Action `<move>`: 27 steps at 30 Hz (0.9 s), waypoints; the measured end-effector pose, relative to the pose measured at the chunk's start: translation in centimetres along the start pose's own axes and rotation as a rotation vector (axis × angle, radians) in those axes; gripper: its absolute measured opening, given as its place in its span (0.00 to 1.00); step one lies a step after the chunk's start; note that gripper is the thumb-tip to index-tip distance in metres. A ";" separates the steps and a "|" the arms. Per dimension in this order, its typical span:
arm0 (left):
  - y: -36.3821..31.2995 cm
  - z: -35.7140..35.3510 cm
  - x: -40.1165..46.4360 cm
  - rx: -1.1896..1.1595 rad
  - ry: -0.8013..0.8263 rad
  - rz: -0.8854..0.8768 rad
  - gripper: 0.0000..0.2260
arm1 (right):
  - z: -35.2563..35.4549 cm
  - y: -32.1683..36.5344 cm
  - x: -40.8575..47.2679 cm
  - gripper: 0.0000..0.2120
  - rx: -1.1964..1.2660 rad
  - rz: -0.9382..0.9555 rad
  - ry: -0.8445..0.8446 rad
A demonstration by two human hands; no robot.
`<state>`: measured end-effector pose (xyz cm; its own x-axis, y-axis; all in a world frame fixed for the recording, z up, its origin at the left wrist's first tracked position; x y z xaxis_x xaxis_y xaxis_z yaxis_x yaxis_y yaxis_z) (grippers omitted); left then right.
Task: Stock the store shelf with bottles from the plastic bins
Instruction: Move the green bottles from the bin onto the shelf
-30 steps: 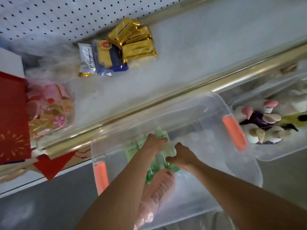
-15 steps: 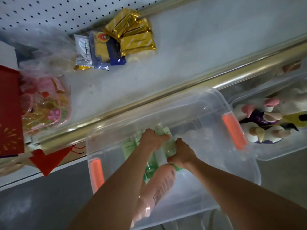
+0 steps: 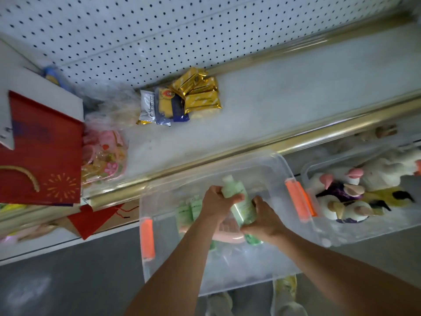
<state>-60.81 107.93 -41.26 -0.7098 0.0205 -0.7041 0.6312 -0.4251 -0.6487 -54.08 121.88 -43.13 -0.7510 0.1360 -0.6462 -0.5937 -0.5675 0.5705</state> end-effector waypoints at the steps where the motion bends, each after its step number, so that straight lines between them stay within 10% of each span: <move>1: -0.9 0.1 -0.7 -0.036 -0.002 -0.006 0.24 | 0.8 0.6 -0.7 0.29 0.024 0.026 -0.007; 13: -15.2 4.4 -11.9 -0.241 -0.051 -0.338 0.28 | 10.8 8.7 -9.8 0.26 0.219 0.260 0.233; 27: -29.8 8.1 -25.8 -0.234 -0.117 -0.724 0.17 | 23.2 19.0 -17.9 0.29 0.151 0.580 0.048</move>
<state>-63.84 112.75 -1.47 -0.9914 0.1197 -0.0536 0.0367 -0.1392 -0.9896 -58.62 127.54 -8.98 -0.9528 -0.2007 -0.2277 -0.1277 -0.4157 0.9005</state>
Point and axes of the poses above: each hand's wrist, its own x-axis towards the middle knuckle, its own z-axis out of the back of the hand, y = z × x, the point moved 10 cm from there along x, towards the middle knuckle, and after that the axes turned 1 degree about -x, right-handed, at the moved point
